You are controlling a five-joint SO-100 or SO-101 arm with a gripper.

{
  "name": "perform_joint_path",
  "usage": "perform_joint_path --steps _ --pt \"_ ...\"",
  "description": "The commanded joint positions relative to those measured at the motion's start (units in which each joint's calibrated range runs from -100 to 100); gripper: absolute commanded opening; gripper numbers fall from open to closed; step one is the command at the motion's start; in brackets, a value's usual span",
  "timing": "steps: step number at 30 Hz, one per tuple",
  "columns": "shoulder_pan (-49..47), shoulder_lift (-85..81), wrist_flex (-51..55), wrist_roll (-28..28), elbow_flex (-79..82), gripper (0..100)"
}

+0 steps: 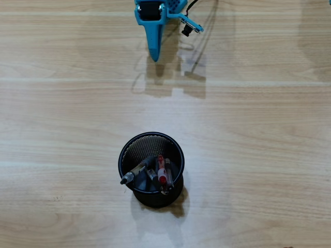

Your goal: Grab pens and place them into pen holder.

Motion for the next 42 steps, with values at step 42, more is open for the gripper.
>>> perform_joint_path --steps 42 --pt "0.5 -1.1 2.3 4.1 0.3 2"
